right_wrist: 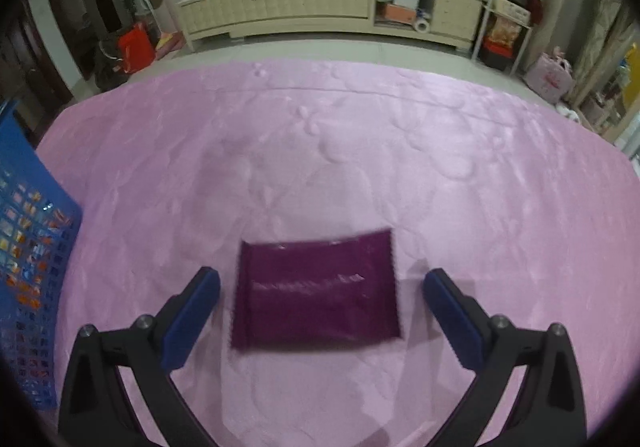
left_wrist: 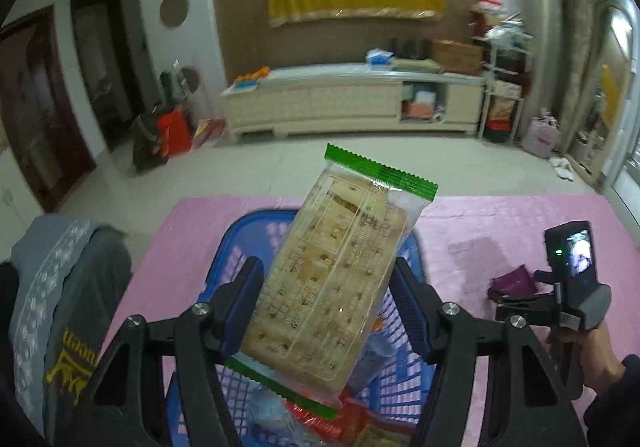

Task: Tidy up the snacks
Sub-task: 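Lift the cracker pack with the left tool while the right tool grasps the purple packet, then lower the cracker pack into the basket and open the left tool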

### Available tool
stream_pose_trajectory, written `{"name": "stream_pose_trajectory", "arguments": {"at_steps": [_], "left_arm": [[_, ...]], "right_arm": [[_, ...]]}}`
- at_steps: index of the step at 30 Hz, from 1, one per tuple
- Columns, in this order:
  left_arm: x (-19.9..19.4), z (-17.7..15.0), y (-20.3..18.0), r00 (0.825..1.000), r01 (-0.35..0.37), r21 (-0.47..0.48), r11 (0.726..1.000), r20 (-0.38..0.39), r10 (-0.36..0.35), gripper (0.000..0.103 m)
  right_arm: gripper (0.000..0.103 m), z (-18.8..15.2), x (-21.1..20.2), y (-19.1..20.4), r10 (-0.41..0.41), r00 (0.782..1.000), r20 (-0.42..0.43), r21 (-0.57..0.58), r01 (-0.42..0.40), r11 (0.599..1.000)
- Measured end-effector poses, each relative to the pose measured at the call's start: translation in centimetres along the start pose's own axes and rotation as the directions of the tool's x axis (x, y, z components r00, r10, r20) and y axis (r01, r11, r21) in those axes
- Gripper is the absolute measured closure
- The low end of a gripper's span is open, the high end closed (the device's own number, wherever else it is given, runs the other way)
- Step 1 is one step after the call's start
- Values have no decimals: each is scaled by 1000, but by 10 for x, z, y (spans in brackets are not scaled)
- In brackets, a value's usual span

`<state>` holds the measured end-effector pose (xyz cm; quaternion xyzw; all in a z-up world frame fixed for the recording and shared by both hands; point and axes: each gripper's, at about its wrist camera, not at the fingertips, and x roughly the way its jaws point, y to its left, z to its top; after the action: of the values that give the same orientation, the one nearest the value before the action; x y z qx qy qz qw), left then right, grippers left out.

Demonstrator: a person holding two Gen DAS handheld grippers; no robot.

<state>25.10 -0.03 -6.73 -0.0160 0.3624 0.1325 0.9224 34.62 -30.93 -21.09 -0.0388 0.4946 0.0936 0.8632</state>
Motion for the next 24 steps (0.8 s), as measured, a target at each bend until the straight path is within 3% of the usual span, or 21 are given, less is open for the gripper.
{"name": "stream_pose_trajectory", "arguments": {"at_steps": [3,5,8,15,24], "left_arm": [[4,-1,10,1000,7,-35,999,-18,-7,40],[7,-2,12,1000,-2,-37,999,-28,1,40],[7,-3,8,999,5,-28,1000,-41,-6,40],[-1,-11,15,997,24,37,999,-70,-21,40],[-4,-28,23,989,30,40,999,-147,-24,40]], "right_arm": [[14,-1,-2,6,-38,999,4,-30,38,999],[32,-4,-8,9,-21,1000,10,-47,21,999],[46,-7,-13,12,-13,1000,6,-70,13,997],[47,-15,-30,17,51,999,16,-38,-51,998],[47,-10,-68,45,111,991,73,-62,-106,992]]}}
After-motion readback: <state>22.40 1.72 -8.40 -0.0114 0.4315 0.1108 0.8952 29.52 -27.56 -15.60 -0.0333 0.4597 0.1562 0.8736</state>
